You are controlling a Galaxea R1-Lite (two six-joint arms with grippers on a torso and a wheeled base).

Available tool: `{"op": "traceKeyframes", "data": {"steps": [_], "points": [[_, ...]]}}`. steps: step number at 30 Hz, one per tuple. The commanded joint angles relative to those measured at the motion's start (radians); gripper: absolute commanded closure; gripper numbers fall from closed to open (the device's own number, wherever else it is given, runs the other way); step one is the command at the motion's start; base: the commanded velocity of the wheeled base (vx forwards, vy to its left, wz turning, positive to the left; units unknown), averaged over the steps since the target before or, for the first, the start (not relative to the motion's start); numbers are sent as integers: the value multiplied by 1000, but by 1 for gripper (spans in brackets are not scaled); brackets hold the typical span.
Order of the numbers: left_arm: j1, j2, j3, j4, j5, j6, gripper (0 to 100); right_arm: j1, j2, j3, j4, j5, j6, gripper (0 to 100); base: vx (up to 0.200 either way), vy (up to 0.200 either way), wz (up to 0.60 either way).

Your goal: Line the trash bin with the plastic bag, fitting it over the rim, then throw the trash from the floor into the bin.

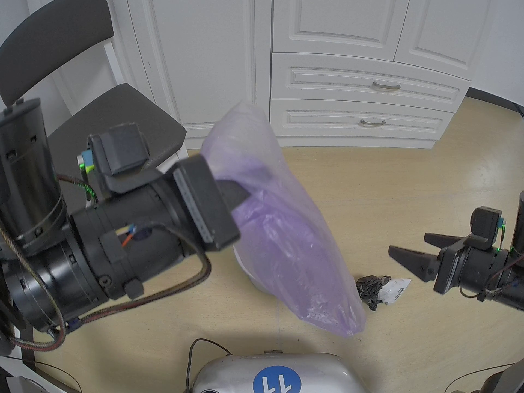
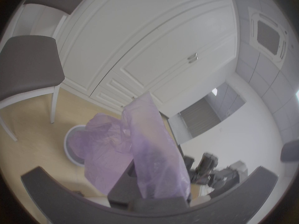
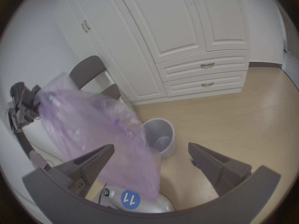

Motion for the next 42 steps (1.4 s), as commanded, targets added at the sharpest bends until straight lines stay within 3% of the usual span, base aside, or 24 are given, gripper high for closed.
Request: {"op": "traceKeyframes", "data": {"steps": [1, 10, 19, 27, 42], "points": [[9, 62, -8, -95, 26, -38, 100, 93, 25, 47, 0, 2, -2, 0, 0, 0, 0], [9, 25, 26, -101, 17, -34, 100, 95, 68, 73, -2, 5, -4, 0, 0, 0, 0], [9, -82, 117, -188, -74, -20, 100, 92, 149, 85, -14, 3, 1, 0, 0, 0, 0], [9, -139, 161, -195, -140, -2, 100, 35, 183, 85, -17, 0, -4, 0, 0, 0, 0], [-5, -176, 166, -196, -147, -2, 100, 10, 218, 77, -17, 3, -6, 0, 0, 0, 0]]}}
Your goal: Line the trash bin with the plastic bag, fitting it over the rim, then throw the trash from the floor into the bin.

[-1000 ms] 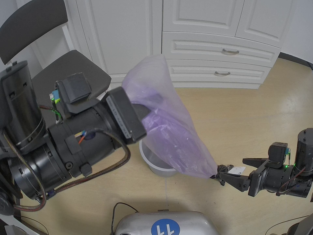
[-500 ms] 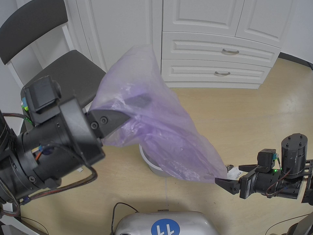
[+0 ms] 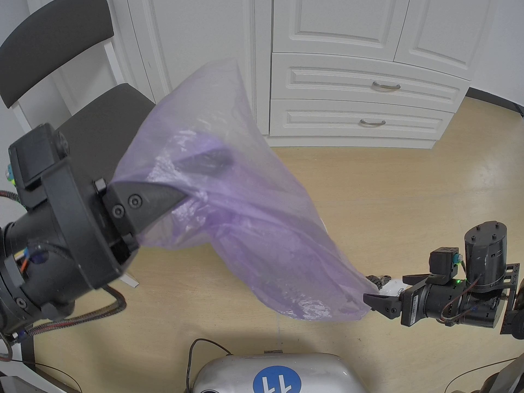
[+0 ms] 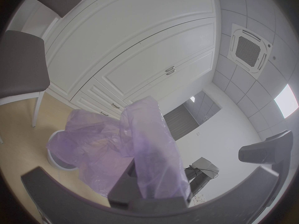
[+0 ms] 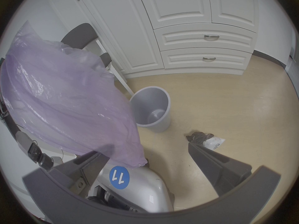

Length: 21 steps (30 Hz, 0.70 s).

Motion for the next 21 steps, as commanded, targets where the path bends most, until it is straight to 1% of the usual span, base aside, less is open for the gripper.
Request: {"op": "traceKeyframes", "data": {"steps": [1, 2, 3, 5, 9, 12, 14, 16, 21], "points": [[-10, 3, -1, -3, 2, -2, 100, 10, 24, -7, -2, 3, 8, 0, 0, 0, 0], [-11, 4, -3, -3, 2, -4, 100, 13, 27, -9, -2, 5, 10, 0, 0, 0, 0], [-25, 19, -3, -16, 4, -8, 100, 33, 42, -10, -12, 11, 14, 0, 0, 0, 0], [-36, 39, 2, -52, 4, -13, 100, 51, 73, -9, -57, 12, 34, 0, 0, 0, 0], [-41, 62, 25, -135, 5, -16, 100, 56, 132, 2, -216, 14, 100, 0, 0, 0, 0], [-45, 73, 28, -178, 7, -19, 100, 71, 154, 13, -285, 32, 134, 0, 0, 0, 0], [-50, 78, 29, -187, 9, -19, 100, 83, 149, 16, -295, 51, 142, 0, 0, 0, 0], [-59, 98, 31, -204, 10, -16, 100, 108, 137, 17, -296, 91, 151, 0, 0, 0, 0], [-59, 110, 34, -265, 12, -16, 100, 108, 148, 17, -299, 94, 154, 0, 0, 0, 0]]}}
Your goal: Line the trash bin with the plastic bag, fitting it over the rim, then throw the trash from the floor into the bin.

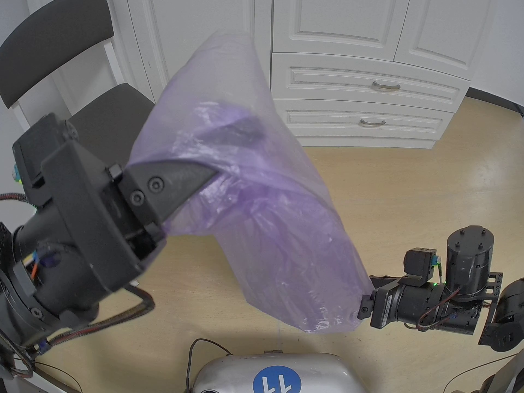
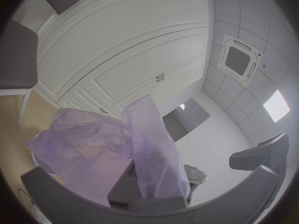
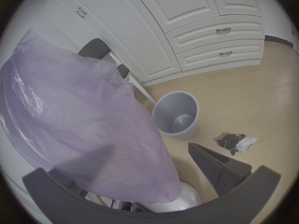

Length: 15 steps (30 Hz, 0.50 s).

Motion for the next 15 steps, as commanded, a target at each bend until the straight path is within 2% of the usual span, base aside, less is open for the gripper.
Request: {"op": "traceKeyframes", "data": {"steps": [1, 3, 4, 8, 15], "points": [[-4, 25, 11, -38, 1, 0, 100, -1, 25, 0, -1, 2, 10, 0, 0, 0, 0], [-4, 25, 11, -38, 1, 0, 100, -1, 25, 0, -1, 2, 10, 0, 0, 0, 0], [-4, 13, 17, -76, 4, 3, 100, -2, 29, -5, -4, 2, 48, 0, 0, 0, 0], [6, -2, 17, -85, 7, 5, 100, -2, 29, -6, -47, 2, 76, 0, 0, 0, 0], [9, -18, 5, -94, 34, 11, 100, -1, 98, 23, -293, -8, 126, 0, 0, 0, 0]]}}
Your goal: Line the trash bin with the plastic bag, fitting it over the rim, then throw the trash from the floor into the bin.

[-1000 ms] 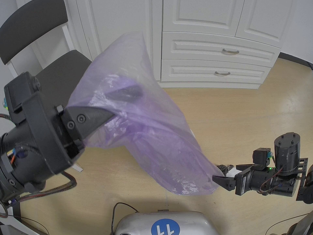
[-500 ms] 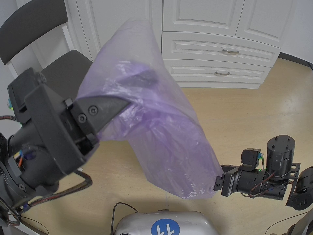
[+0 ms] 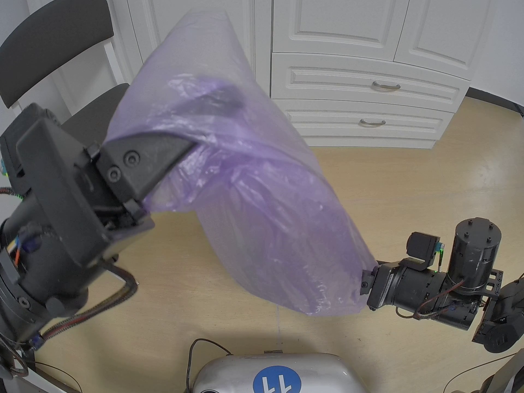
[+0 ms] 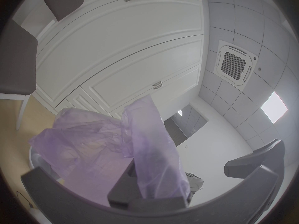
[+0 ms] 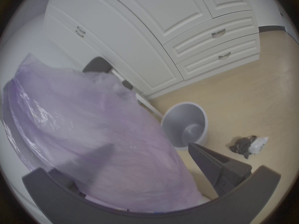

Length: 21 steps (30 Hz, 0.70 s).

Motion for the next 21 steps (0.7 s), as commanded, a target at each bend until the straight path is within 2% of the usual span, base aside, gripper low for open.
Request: {"op": "traceKeyframes", "data": {"steps": [1, 9, 21], "points": [[3, -13, -7, -12, 10, 2, 100, 2, 69, 19, -97, -9, 21, 0, 0, 0, 0], [10, -27, -8, -44, 32, 4, 100, 2, 144, 33, -317, -67, 40, 0, 0, 0, 0], [11, -47, -10, -44, 32, 4, 100, 2, 164, 42, -342, -70, 43, 0, 0, 0, 0]]}}
